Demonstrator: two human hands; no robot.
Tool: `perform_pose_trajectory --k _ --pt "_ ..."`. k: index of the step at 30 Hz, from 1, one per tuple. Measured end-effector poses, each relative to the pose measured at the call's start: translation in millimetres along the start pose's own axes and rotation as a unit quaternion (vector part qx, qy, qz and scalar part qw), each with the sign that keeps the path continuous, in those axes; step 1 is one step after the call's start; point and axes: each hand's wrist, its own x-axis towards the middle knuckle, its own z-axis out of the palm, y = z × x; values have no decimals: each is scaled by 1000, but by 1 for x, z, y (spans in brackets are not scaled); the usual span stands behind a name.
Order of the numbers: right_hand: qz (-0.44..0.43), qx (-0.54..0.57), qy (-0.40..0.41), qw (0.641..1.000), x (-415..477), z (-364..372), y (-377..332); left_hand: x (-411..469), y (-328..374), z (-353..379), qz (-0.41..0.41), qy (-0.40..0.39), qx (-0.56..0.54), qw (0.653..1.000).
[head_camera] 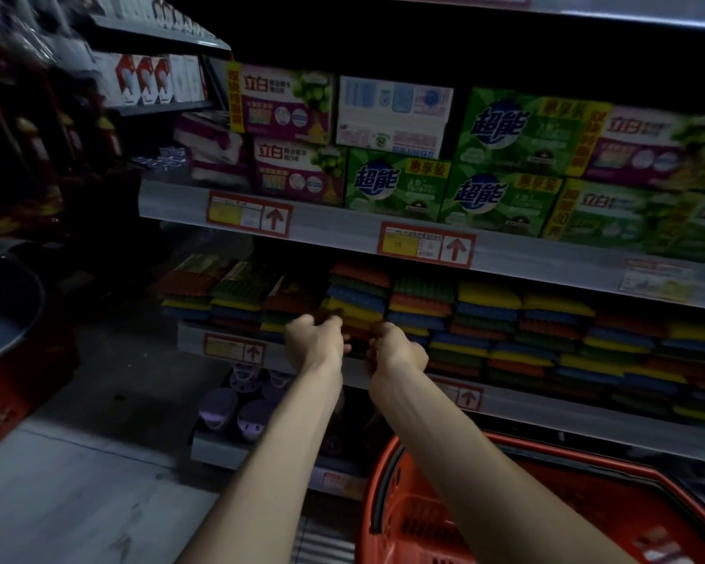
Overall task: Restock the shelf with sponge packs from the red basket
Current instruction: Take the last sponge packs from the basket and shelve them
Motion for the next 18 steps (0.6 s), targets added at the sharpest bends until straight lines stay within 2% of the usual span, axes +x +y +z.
perform_pose_trajectory --k 11,18 --pt "-37 -15 -38 998 4 -5 5 9 -7 4 -17 14 -97 995" --pt "-44 -35 -70 996 1 -18 -3 3 -12 -2 7 6 -72 997"
